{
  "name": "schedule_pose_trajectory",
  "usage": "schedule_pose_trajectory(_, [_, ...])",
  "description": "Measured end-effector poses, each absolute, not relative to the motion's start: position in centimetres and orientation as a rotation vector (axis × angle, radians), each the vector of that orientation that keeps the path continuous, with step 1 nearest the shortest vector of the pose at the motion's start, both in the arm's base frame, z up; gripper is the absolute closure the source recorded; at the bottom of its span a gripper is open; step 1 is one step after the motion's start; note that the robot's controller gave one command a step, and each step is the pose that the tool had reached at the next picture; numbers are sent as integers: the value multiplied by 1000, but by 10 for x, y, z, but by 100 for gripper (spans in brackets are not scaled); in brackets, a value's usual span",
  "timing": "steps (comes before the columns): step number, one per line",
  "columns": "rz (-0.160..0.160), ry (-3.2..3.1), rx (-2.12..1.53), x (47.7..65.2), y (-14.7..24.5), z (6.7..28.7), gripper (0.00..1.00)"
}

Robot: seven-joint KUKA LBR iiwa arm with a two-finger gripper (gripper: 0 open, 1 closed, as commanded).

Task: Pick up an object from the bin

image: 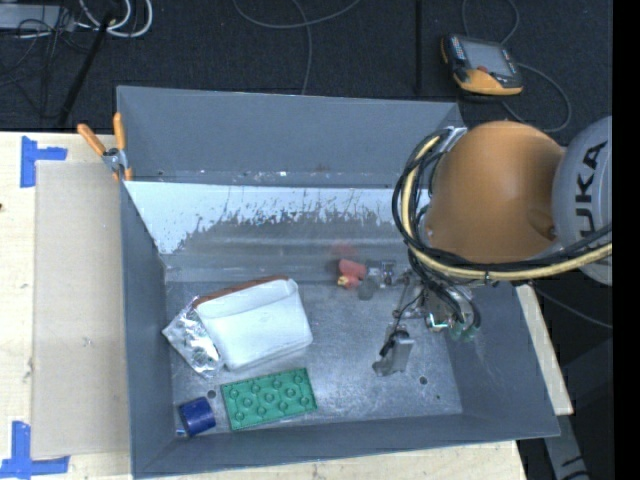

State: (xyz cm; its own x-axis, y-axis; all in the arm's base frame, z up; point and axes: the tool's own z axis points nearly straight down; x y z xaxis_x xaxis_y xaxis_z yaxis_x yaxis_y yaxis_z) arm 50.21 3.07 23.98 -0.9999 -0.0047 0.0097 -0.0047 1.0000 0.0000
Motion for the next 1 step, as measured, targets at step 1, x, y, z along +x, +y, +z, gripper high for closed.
schedule_pose_trajectory(1, [0, -3136, 124, 530, 42, 205, 0])
